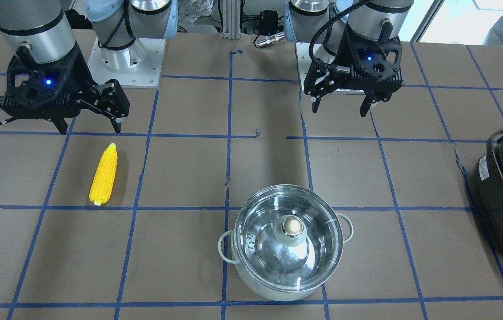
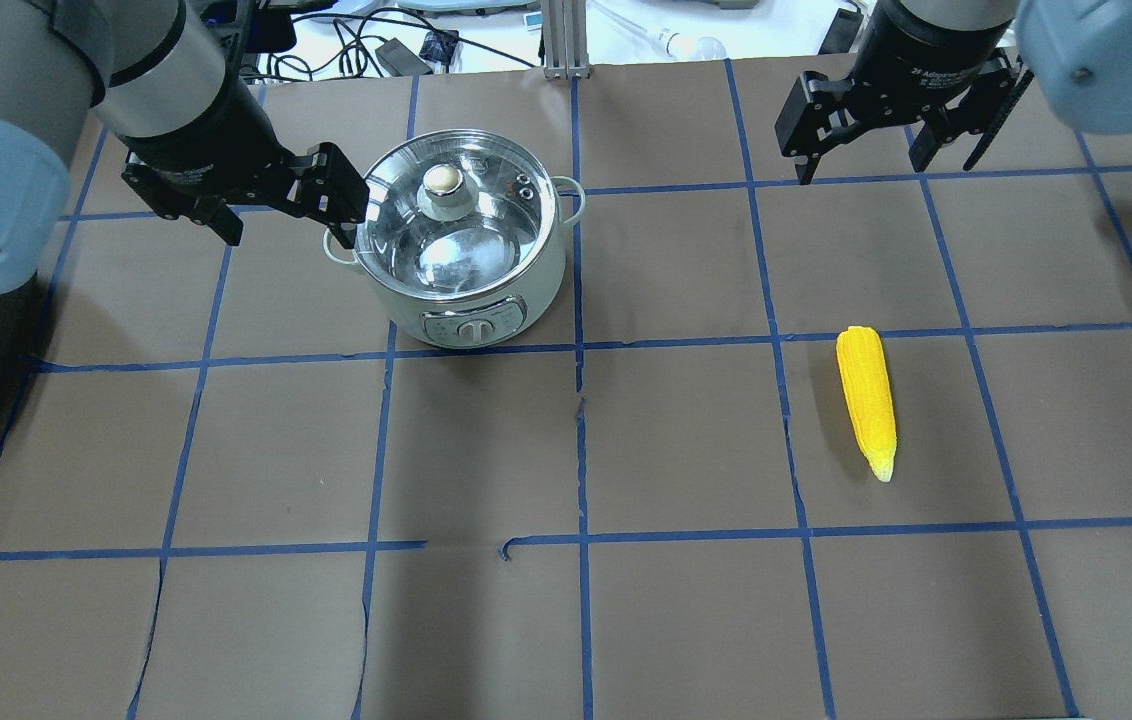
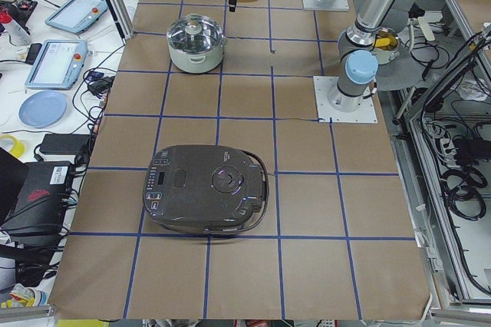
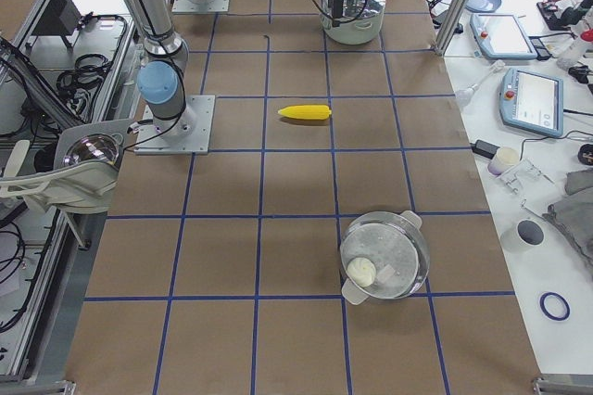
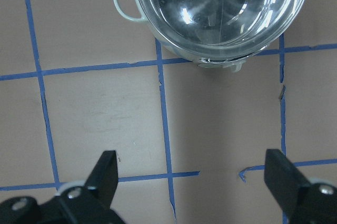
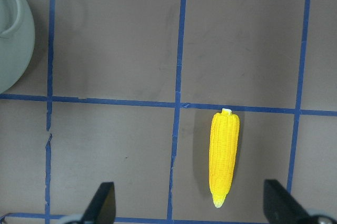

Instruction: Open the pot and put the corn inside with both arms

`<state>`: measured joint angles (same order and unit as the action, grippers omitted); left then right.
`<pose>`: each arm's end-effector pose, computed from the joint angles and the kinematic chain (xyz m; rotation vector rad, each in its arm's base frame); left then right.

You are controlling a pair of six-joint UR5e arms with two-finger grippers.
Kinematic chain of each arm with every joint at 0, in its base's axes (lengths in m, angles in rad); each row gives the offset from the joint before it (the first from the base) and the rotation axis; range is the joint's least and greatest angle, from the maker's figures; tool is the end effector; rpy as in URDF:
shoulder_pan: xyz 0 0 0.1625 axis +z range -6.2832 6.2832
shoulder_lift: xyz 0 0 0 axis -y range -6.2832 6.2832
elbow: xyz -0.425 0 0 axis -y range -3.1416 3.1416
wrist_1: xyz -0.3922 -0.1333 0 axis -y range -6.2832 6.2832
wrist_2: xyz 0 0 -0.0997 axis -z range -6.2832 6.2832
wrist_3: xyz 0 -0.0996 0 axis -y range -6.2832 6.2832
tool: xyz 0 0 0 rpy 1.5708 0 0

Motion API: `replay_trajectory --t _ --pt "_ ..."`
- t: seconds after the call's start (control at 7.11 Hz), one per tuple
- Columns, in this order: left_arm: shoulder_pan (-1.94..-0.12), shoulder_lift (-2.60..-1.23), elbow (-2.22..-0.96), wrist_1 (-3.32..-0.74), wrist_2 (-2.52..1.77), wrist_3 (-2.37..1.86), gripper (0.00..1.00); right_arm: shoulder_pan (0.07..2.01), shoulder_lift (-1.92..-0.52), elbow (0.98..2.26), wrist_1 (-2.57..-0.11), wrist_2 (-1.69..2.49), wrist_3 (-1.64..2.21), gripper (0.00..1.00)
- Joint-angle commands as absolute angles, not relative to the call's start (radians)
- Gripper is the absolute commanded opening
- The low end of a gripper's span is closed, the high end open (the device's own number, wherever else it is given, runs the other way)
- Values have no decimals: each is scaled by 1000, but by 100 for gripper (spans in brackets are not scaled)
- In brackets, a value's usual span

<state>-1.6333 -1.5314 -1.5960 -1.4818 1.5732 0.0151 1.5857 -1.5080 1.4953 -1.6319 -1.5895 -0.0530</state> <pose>-0.1631 -0.4756 0.5039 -0.1215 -3.1350 0.1621 0.1393 -0.5236 0.4997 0.1048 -3.1176 0.1146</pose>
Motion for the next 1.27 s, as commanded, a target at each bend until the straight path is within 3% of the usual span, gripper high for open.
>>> replay_trajectory --t 0.0,0.28,0.56,0.84,1.12 --pt "-1634 -1548 -1556 -1423 1562 -4 100 1575 -1506 1528 -1643 -1591 -55 100" --pt "-1638 -1560 -1559 -1373 1560 3 100 1543 -1503 1601 -1661 -1574 -64 100" --pt "-1640 -1636 -1539 -1353 1542 -100 100 1420 -1486 1868 -1922 -1589 -113 100" --pt "-1649 -1797 -1400 -1332 1540 -100 100 1387 -1480 2108 -2258 -1583 -170 100" --pt "-1680 -1986 -1248 -1327 1548 -63 100 1364 -1419 2196 -2417 -1572 -207 100"
